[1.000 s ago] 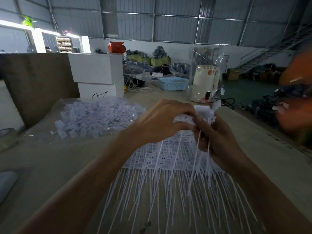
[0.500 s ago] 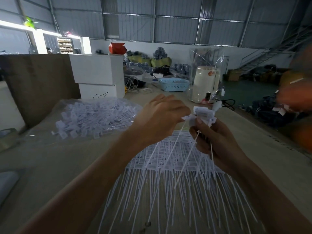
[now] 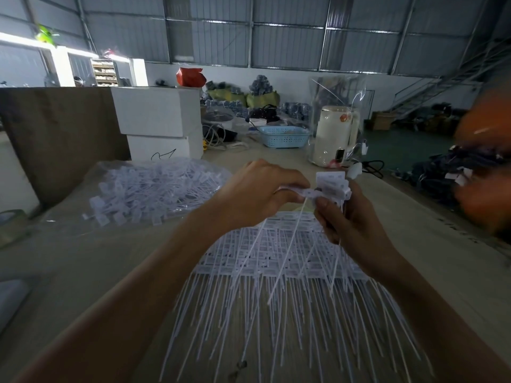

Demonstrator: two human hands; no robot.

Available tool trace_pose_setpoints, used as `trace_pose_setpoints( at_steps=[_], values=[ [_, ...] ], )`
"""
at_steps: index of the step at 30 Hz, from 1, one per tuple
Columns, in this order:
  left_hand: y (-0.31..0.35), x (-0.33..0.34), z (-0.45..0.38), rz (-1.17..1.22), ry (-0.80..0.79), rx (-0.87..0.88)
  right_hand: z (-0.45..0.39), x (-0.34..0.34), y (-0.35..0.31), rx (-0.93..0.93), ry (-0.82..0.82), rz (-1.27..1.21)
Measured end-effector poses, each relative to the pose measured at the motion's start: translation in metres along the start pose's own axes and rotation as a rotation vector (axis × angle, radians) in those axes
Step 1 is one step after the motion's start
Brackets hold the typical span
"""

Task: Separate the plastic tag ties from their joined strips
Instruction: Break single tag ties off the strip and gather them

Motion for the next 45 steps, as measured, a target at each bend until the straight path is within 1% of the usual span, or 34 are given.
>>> trace_pose_setpoints(
  at_steps=[3, 6, 7, 13, 16, 17, 18, 19, 20, 21, 22, 23, 25, 27, 28, 31, 33, 36, 39, 42, 45],
  values=[
    [-0.002, 0.001, 0.000, 0.112, -0.047, -0.037, 0.000, 0.000, -0.005, -0.070, 0.001, 0.081],
    [-0.005, 0.008, 0.000, 0.253, -0.111, -0.085, 0.000, -0.003, -0.011, -0.138, 0.025, 0.314],
    [-0.007, 0.009, -0.001, 0.287, -0.114, -0.106, 0.000, -0.003, -0.012, -0.138, 0.031, 0.350],
    [-0.008, 0.013, -0.001, 0.402, -0.158, -0.147, -0.001, -0.008, -0.018, -0.152, 0.054, 0.383],
    [-0.005, 0.013, -0.002, 0.407, -0.185, -0.156, -0.002, -0.010, -0.009, -0.138, 0.084, 0.417],
    [-0.003, 0.013, -0.002, 0.410, -0.198, -0.153, -0.002, -0.013, -0.005, -0.133, 0.112, 0.444],
    [0.000, 0.012, -0.001, 0.423, -0.219, -0.141, -0.004, -0.020, 0.000, -0.108, 0.173, 0.475],
    [0.003, 0.011, 0.000, 0.446, -0.244, -0.121, -0.005, -0.034, 0.007, -0.047, 0.287, 0.464],
    [0.006, 0.010, 0.002, 0.475, -0.266, -0.101, -0.005, -0.051, 0.013, 0.030, 0.419, 0.380],
    [0.008, 0.008, 0.002, 0.490, -0.265, -0.084, -0.002, -0.066, 0.020, 0.098, 0.526, 0.246],
    [0.008, 0.004, 0.001, 0.479, -0.224, -0.073, -0.001, -0.075, 0.024, 0.144, 0.562, 0.132],
    [0.007, 0.001, -0.001, 0.435, -0.150, -0.068, 0.000, -0.073, 0.027, 0.183, 0.510, 0.041],
    [0.007, -0.004, -0.003, 0.315, 0.001, -0.055, 0.001, -0.045, 0.035, 0.259, 0.301, -0.146],
    [0.011, -0.002, -0.003, 0.246, 0.055, -0.028, 0.003, -0.012, 0.034, 0.294, 0.146, -0.317],
    [0.012, 0.001, -0.002, 0.225, 0.059, -0.012, 0.003, 0.000, 0.031, 0.301, 0.114, -0.385],
    [0.016, 0.003, 0.001, 0.157, 0.094, 0.053, 0.002, 0.011, 0.022, 0.339, 0.113, -0.542],
    [0.019, 0.003, 0.001, 0.143, 0.128, 0.085, 0.003, 0.011, 0.020, 0.359, 0.124, -0.591],
    [0.023, 0.004, 0.001, 0.157, 0.155, 0.096, 0.003, 0.009, 0.017, 0.336, 0.132, -0.543],
    [0.026, 0.005, 0.001, 0.193, 0.132, 0.088, 0.003, 0.008, 0.015, 0.305, 0.123, -0.463],
    [0.023, 0.002, 0.000, 0.286, 0.072, 0.054, 0.002, 0.000, 0.014, 0.302, 0.161, -0.488],
    [0.017, -0.007, -0.002, 0.247, 0.105, 0.053, 0.001, -0.008, 0.013, 0.290, 0.208, -0.518]
  ],
)
Point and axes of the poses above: each hand's wrist, its own z-axis away from the middle knuckle, its own x-axis out of the palm, y = z × x, the point moved 7 cm from there along -z, towards the middle knuckle, and after that the axes turned 8 degrees about -x, right-handed, at the moved point
